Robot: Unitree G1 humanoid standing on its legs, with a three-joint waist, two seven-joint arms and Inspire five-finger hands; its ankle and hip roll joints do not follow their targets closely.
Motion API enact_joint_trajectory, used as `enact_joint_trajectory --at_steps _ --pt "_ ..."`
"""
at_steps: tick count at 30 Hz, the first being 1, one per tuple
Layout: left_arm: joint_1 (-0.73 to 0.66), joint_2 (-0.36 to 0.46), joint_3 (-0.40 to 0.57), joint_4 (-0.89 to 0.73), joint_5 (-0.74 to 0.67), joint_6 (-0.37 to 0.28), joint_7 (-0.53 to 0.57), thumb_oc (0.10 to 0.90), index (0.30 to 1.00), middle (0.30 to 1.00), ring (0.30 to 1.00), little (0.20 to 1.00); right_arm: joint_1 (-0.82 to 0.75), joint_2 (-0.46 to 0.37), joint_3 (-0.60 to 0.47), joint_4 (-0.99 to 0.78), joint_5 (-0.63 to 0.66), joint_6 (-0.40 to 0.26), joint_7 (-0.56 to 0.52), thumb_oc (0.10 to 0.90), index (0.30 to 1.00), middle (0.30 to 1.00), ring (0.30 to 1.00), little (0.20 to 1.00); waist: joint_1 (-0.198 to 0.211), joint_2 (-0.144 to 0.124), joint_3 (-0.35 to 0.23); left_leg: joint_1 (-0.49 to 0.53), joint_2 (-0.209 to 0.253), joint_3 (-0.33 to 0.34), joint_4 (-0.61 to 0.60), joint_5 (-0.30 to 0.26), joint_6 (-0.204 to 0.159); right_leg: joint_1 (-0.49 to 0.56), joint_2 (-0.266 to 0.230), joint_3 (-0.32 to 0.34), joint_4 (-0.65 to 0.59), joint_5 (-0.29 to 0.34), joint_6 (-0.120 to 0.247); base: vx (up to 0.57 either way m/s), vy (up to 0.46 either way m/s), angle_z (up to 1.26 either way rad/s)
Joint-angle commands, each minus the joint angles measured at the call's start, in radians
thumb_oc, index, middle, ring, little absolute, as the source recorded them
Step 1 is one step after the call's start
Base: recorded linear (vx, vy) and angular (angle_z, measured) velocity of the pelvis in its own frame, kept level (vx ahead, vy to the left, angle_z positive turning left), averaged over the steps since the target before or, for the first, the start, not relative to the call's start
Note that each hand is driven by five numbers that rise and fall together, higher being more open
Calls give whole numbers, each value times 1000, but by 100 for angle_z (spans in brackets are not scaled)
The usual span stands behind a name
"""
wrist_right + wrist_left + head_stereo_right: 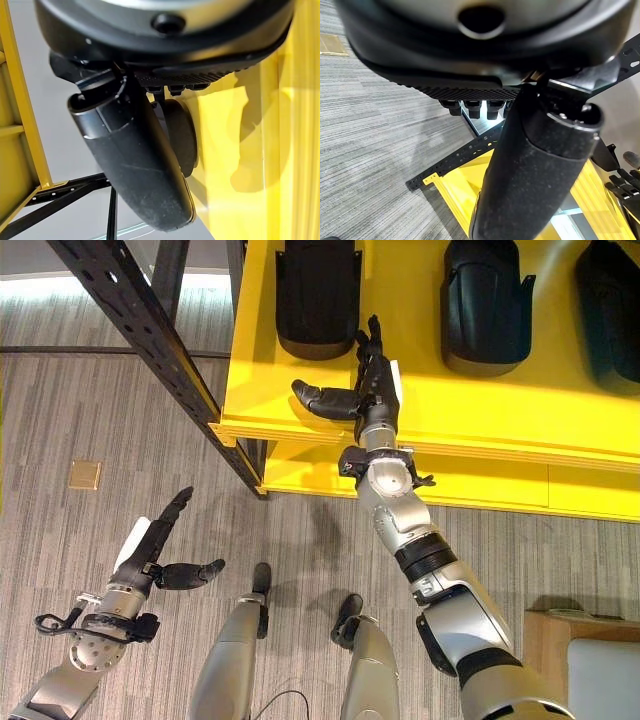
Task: Move parts from the plastic box to the shelf.
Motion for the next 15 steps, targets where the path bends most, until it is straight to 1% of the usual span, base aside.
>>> enact_joint_trajectory --at_steps 1,2,4,7,15 --pt "55 54 64 -123 -26 -79 56 900 1000 1000 1000 1000 -133 11 0 -2 19 -72 22 900 1000 1000 1000 1000 15 -15 -43 27 10 5 18 -30 23 10 -27 108 -145 190 83 0 0 0" --pt "55 54 63 -122 -25 -79 56 900 1000 1000 1000 1000 -132 12 1 -2 19 -72 21 900 1000 1000 1000 1000 16 -15 -41 30 11 5 22 -38 23 14 -26 109 -141 183 84 0 0 0" --pt "56 55 63 -120 -28 -79 55 900 1000 1000 1000 1000 -132 12 0 0 18 -71 22 900 1000 1000 1000 1000 16 -17 -44 25 10 4 19 -31 24 10 -27 108 -146 190 83 0 0 0" --pt "57 55 64 -121 -29 -77 56 900 1000 1000 1000 1000 -132 11 0 2 16 -69 18 900 1000 1000 1000 1000 17 -16 -41 28 11 4 25 -39 23 13 -28 108 -140 183 83 0 0 0" --pt "52 53 61 -115 -30 -78 58 900 1000 1000 1000 1000 -129 7 -7 -1 16 -71 15 900 1000 1000 1000 1000 12 -19 -43 25 10 7 24 -32 25 9 -28 110 -144 193 83 0 0 0"
